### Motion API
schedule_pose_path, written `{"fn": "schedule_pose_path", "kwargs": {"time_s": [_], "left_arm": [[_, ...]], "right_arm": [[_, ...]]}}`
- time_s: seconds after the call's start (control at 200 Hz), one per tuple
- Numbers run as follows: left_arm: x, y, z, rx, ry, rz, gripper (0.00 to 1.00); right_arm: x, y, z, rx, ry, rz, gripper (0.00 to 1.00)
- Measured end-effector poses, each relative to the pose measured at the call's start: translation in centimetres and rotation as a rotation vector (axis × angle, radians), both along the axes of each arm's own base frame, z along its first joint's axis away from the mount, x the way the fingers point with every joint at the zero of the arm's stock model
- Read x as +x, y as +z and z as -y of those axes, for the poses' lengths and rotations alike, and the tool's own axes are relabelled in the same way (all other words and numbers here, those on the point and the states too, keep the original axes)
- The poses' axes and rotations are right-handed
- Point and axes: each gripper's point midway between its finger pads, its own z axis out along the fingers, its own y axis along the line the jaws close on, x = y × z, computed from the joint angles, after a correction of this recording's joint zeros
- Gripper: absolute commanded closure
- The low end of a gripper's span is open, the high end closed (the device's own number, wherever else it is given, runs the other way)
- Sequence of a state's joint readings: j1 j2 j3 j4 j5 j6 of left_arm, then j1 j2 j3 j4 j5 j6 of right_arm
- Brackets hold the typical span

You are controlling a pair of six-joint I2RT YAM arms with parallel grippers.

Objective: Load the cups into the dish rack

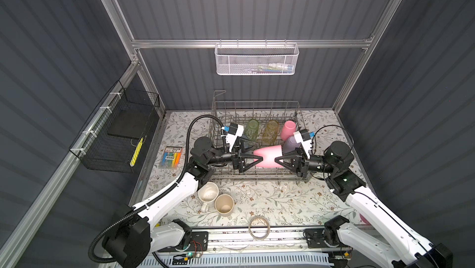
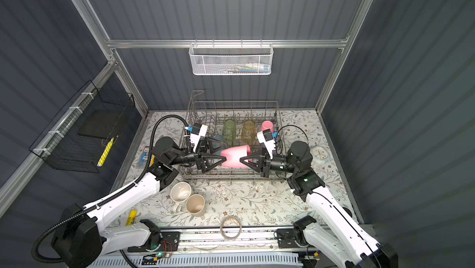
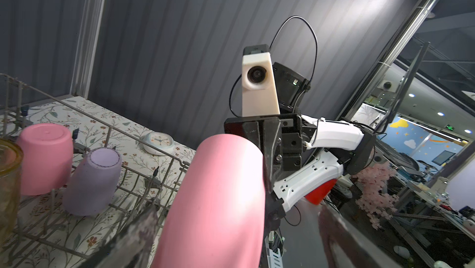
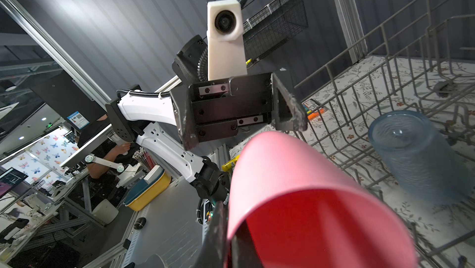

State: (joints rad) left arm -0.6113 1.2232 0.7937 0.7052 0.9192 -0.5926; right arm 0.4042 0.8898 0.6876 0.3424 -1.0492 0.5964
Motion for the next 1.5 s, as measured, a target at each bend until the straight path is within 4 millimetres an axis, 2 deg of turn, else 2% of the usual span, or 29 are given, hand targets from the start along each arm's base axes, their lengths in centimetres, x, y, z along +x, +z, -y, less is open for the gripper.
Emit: {"fn": "schedule_pose_path", "kwargs": {"time_s": [0.3,0.54,0.7,1.011,1.206,1.396,1.501], "left_arm": [[0.0,-0.8,0.7,0.019,-0.056,-0.030,0.02],[0.0,-0.9,0.6,0.021,-0.065,-0.034,0.09],[0.2,-1.0,0.6,0.022,-0.066,-0.038,0.09],[0.7,-1.5,1.0,0.017,-0.073,-0.065,0.18],[0.8,-1.4,1.1,0.007,-0.076,-0.070,0.20],[0.8,-1.3,1.2,0.003,-0.079,-0.071,0.26],[0.8,-1.4,1.2,0.003,-0.085,-0.073,0.41]], "right_arm": [[0.0,2.0,0.1,0.079,0.031,0.026,1.00],[0.8,1.5,-0.3,0.100,0.053,-0.011,1.00],[0.9,1.6,-0.4,0.112,0.059,-0.012,1.00],[1.0,1.7,-0.7,0.124,0.070,-0.008,1.00],[1.1,1.4,-1.0,0.120,0.077,-0.023,1.00],[1.0,1.6,-1.0,0.125,0.076,-0.013,1.00],[1.1,1.5,-1.0,0.125,0.074,-0.017,1.00]]}}
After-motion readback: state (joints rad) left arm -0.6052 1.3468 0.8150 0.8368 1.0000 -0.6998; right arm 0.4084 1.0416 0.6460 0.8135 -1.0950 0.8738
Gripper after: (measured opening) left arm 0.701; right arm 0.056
